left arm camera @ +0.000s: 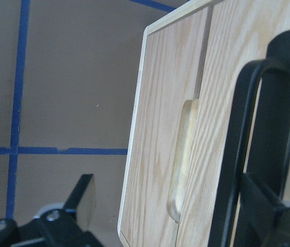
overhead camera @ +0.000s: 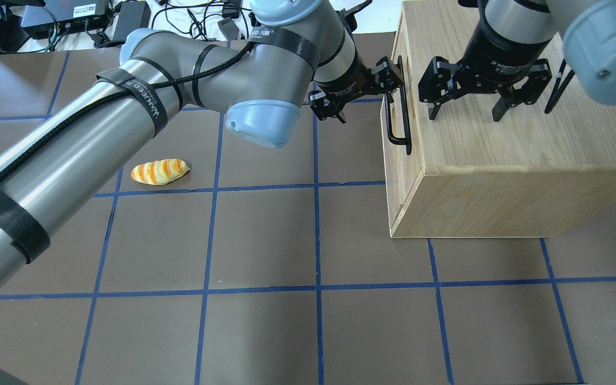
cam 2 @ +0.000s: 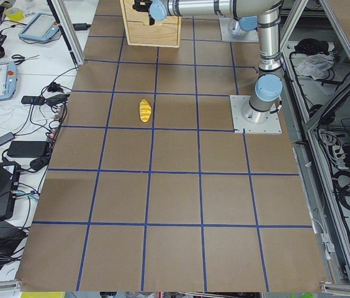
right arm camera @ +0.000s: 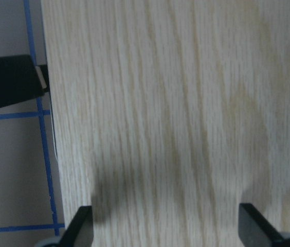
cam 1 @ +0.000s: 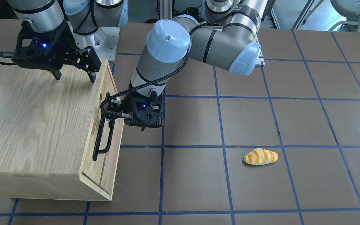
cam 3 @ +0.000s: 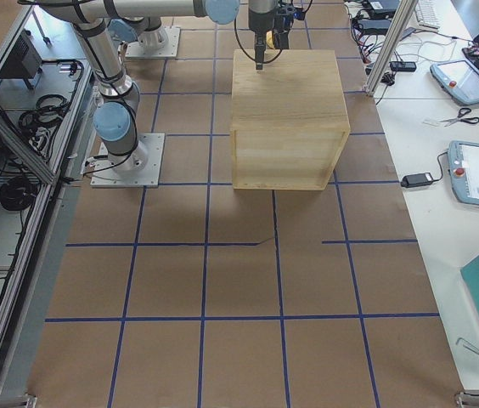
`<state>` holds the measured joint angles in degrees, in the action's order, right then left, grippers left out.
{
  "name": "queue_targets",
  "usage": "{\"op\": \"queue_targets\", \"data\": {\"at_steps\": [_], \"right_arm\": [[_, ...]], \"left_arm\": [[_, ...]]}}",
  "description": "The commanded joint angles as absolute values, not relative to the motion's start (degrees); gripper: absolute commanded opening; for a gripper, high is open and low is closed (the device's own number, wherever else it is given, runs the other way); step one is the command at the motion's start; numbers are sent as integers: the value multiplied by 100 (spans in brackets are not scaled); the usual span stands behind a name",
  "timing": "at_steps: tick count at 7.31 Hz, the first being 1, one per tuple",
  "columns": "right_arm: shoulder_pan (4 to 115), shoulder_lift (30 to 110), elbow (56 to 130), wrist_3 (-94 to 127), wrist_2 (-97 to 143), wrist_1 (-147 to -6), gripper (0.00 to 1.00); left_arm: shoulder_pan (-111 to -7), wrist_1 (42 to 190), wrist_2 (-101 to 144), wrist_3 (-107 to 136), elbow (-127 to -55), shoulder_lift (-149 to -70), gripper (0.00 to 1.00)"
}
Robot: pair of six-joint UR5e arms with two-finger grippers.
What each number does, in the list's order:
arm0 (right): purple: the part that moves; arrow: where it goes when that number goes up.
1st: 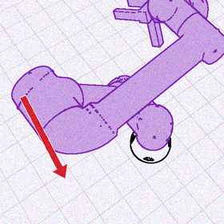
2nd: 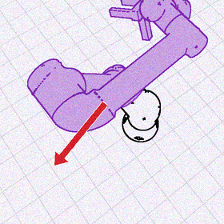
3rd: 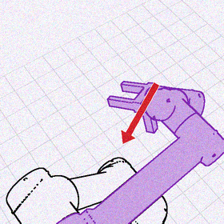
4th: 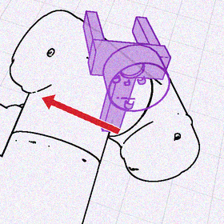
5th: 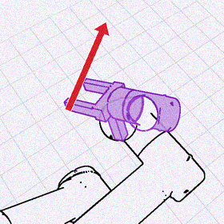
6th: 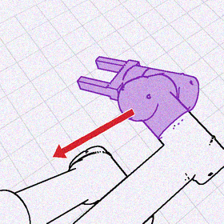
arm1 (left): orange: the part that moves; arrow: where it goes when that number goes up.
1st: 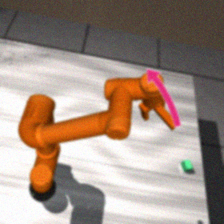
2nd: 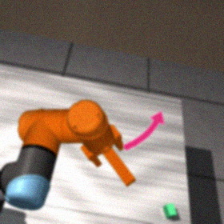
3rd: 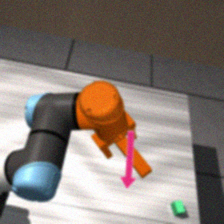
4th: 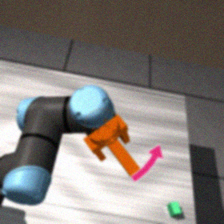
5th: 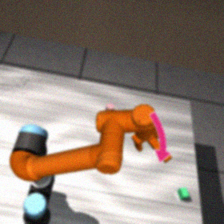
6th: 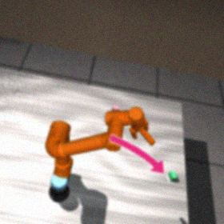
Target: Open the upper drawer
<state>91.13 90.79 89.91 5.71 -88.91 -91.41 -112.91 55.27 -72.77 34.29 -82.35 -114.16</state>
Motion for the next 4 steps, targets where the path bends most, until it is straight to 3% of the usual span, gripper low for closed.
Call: {"op": "queue_targets", "data": {"at_steps": [1,4], "right_arm": [[9114,9079,8991,571,-8895,-9141,100],[9114,9079,8991,571,-8886,-9141,100]], "left_arm": [[-11355,5528,-7277,3515,-8218,-11391,100],[-11435,5537,-7269,3656,-8033,-11426,100]]}}
